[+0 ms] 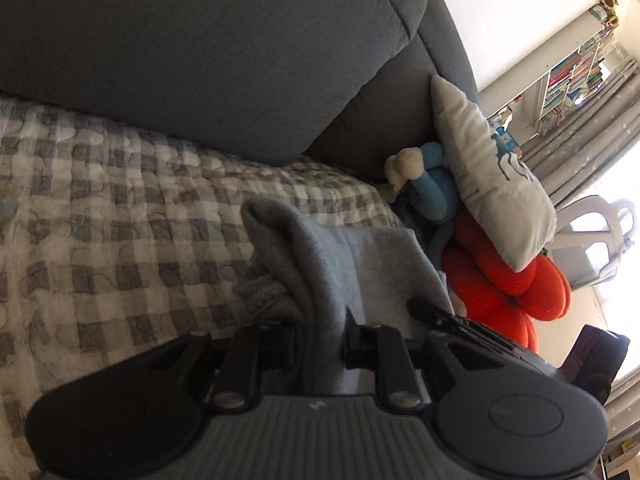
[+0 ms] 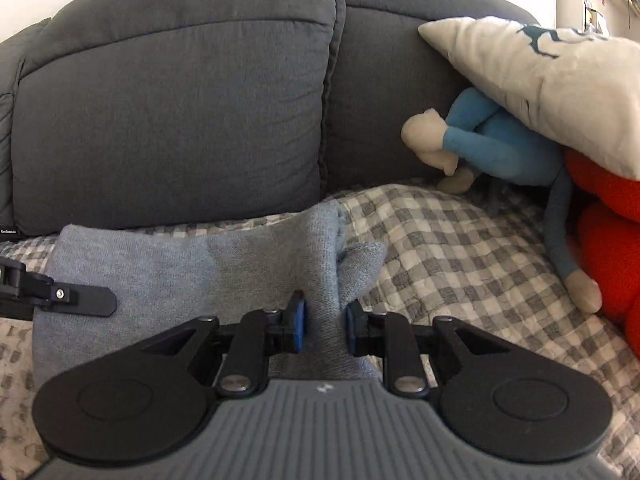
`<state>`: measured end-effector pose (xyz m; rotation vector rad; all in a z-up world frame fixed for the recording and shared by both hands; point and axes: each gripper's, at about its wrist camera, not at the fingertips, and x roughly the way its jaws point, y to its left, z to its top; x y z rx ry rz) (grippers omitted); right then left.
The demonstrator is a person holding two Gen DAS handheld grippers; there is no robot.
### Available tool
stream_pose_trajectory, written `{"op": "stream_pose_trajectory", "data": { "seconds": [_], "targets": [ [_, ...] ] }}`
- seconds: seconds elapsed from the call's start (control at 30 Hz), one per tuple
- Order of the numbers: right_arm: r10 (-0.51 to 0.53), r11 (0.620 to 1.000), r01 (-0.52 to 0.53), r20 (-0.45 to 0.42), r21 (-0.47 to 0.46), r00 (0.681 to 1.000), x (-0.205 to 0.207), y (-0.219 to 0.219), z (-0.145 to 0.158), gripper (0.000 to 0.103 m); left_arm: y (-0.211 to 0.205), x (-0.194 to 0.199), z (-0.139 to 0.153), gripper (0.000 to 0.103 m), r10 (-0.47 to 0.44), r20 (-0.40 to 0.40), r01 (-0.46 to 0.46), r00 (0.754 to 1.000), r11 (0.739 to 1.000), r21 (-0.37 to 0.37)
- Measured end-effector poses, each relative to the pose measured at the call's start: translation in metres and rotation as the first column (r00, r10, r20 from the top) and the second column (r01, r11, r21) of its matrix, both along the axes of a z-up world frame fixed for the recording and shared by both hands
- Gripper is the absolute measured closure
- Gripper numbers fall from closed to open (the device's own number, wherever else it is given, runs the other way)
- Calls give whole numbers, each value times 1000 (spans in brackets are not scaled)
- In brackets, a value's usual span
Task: Fold clothes
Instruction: 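Lower the folded sweater onto the bed and open both grippers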
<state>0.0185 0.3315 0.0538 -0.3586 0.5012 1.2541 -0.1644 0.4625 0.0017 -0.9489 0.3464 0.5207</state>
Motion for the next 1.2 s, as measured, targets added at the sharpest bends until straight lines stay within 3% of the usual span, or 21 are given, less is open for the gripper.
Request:
{"op": "stream_pose_trajectory", "data": {
  "seconds": [0.2,0.37,0.47,0.6,0.67,0.73,0.8,0.87,0.97,1.0,1.03,1.07,1.2],
  "targets": [
    [-7,1000,8,-36,15,999,8,13,-18,80,10,-3,-2,83,4,7,-4,1000,1000,9],
    [22,999,-22,2,26,1000,4,37,-1,80,20,-5,-1,83,37,29,-37,999,999,-4],
    [36,998,-37,13,56,999,3,48,8,80,22,-4,3,83,53,47,-56,997,997,58],
    [-16,998,17,20,-59,1000,14,72,-11,80,35,2,-22,80,90,-44,-89,995,996,19],
    [-53,994,57,44,-93,998,16,77,-22,70,43,1,-32,76,107,-68,-108,992,994,-6],
    [-107,994,108,58,-24,993,16,66,-23,56,48,-5,-29,74,106,-44,-107,993,994,-13],
    [-162,985,162,10,51,987,22,49,-14,53,47,-11,-20,75,111,-36,-111,993,994,12],
    [-198,974,202,-52,100,979,29,31,-4,53,46,-18,-10,74,123,-30,-122,992,992,31],
    [-117,978,133,-102,162,988,22,5,8,54,36,-23,7,72,148,-32,-145,988,986,84],
    [-90,980,107,-102,171,991,17,0,11,56,30,-23,12,70,151,-34,-146,988,982,120],
    [-65,983,81,-94,167,993,11,-3,12,64,24,-23,18,69,155,-36,-147,987,977,155],
    [-48,989,57,-73,136,996,3,0,9,73,18,-22,23,67,158,-38,-148,987,970,190],
    [-38,999,38,-54,3,998,-13,17,-17,75,3,-11,18,57,126,-92,-99,988,962,255]
  ]
}}
